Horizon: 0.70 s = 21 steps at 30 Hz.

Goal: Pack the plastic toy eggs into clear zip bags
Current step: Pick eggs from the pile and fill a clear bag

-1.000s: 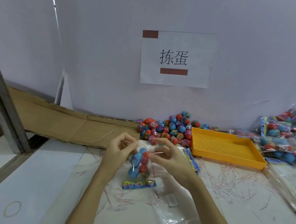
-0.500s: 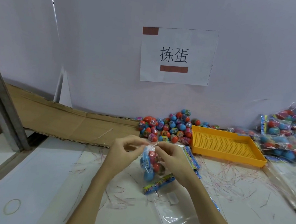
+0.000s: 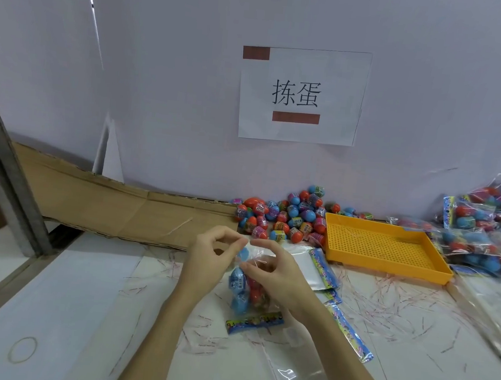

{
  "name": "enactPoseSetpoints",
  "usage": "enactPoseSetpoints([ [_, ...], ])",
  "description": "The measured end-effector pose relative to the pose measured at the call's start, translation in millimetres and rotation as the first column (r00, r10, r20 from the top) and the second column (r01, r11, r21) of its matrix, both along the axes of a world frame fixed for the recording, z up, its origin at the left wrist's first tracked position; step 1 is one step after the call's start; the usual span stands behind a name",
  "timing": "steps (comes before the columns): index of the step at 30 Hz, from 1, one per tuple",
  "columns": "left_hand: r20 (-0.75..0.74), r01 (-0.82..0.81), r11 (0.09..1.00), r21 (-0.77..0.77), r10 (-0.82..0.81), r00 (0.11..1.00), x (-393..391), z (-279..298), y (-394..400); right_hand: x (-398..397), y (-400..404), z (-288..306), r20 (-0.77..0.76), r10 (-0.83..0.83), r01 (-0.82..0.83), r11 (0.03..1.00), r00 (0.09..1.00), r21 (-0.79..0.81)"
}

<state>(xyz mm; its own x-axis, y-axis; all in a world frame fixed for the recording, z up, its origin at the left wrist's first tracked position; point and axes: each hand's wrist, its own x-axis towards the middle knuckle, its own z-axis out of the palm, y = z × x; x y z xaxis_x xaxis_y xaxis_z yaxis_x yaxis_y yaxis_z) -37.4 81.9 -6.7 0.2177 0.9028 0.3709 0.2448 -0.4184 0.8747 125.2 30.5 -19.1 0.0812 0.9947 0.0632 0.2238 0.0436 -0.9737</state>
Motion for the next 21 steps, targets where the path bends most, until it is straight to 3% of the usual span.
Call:
enactPoseSetpoints([
  [3, 0.001, -0.077, 0.997, -0.022, 0.077, 0.997, 1, -2, 3, 1, 0, 3, 0.024, 0.027, -0.026, 0.999, 0.999, -0.032],
  [6, 0.145, -0.047, 0.961, -0.274, 0.089, 0.985, 5, -6, 5, 1, -1, 6, 0.080, 0.053, -0.049, 0.997, 0.995, -0.056],
  [8, 0.150, -0.019, 0.922, -0.388, 0.083, 0.985, 5, -7, 4, 0, -1, 8, 0.110, 0.059, -0.053, 0.997, 0.992, -0.056],
  [11, 0.092, 0.093, 0.963, -0.253, -0.072, 0.993, 0, -2, 4, 3, -2, 9, 0.149, 0.029, -0.023, 0.999, 0.988, -0.047],
  [14, 0.261, 0.268, 0.947, -0.179, -0.216, 0.941, -5, 6, 0, 6, -1, 8, 0.169, 0.044, -0.034, 0.998, 0.985, -0.060],
  [15, 0.226, 0.263, 0.957, -0.125, -0.230, 0.946, -7, 7, 0, 7, -2, 9, 0.175, 0.056, -0.045, 0.997, 0.983, -0.068],
  [17, -0.047, 0.217, 0.976, 0.022, -0.216, 0.975, -11, 5, 1, 7, -3, 9, 0.165, 0.078, -0.068, 0.996, 0.983, -0.064],
  [19, -0.290, 0.196, 0.971, 0.135, -0.150, 0.945, -12, 1, 0, 7, -3, 8, 0.160, 0.094, -0.087, 0.995, 0.983, -0.053],
  [21, -0.351, 0.185, 0.964, 0.191, -0.109, 0.930, -9, 3, -3, 7, -3, 8, 0.192, 0.108, -0.100, 0.994, 0.975, -0.052],
])
